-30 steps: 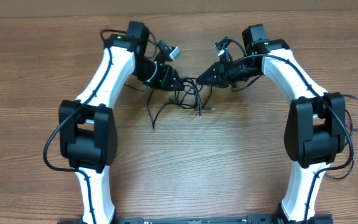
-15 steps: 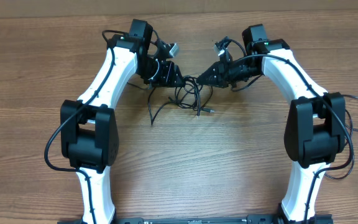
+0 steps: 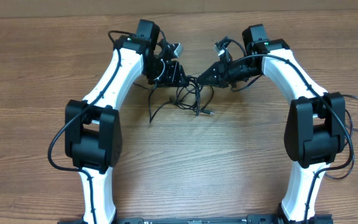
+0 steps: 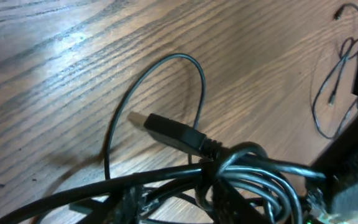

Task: Untangle cables

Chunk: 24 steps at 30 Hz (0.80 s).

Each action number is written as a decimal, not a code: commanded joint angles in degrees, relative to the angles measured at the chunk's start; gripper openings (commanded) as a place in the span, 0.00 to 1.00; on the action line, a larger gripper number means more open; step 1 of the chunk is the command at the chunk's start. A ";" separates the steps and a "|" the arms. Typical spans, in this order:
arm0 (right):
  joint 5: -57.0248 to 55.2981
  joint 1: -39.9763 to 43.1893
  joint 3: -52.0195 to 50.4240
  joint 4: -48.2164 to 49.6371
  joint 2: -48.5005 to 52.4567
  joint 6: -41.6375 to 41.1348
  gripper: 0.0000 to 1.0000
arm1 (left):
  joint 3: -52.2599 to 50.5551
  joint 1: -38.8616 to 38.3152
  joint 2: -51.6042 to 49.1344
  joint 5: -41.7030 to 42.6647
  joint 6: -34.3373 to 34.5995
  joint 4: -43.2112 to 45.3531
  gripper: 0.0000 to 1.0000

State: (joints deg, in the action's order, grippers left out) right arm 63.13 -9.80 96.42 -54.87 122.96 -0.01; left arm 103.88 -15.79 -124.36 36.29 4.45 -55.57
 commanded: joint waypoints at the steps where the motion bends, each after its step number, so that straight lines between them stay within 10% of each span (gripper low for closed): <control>1: 1.49 -0.66 1.05 0.31 -2.21 0.28 0.04 | -0.57 -0.42 -1.77 -4.85 2.71 0.63 0.35; 6: 1.49 -0.74 1.05 0.33 -2.21 0.31 0.04 | -0.57 -0.37 -1.88 -9.27 4.22 0.74 0.33; 12: 1.73 -0.76 1.05 0.28 -2.21 0.28 0.04 | -0.63 -0.37 -1.92 -12.81 4.83 0.85 0.04; 24: 7.17 -0.74 1.05 0.35 -2.21 1.40 0.04 | -3.58 -0.37 -1.92 -17.64 5.07 2.84 0.04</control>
State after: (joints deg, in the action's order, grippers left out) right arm 65.71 -10.85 96.42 -54.70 122.87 0.03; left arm 103.07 -16.49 -124.77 23.42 9.08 -53.89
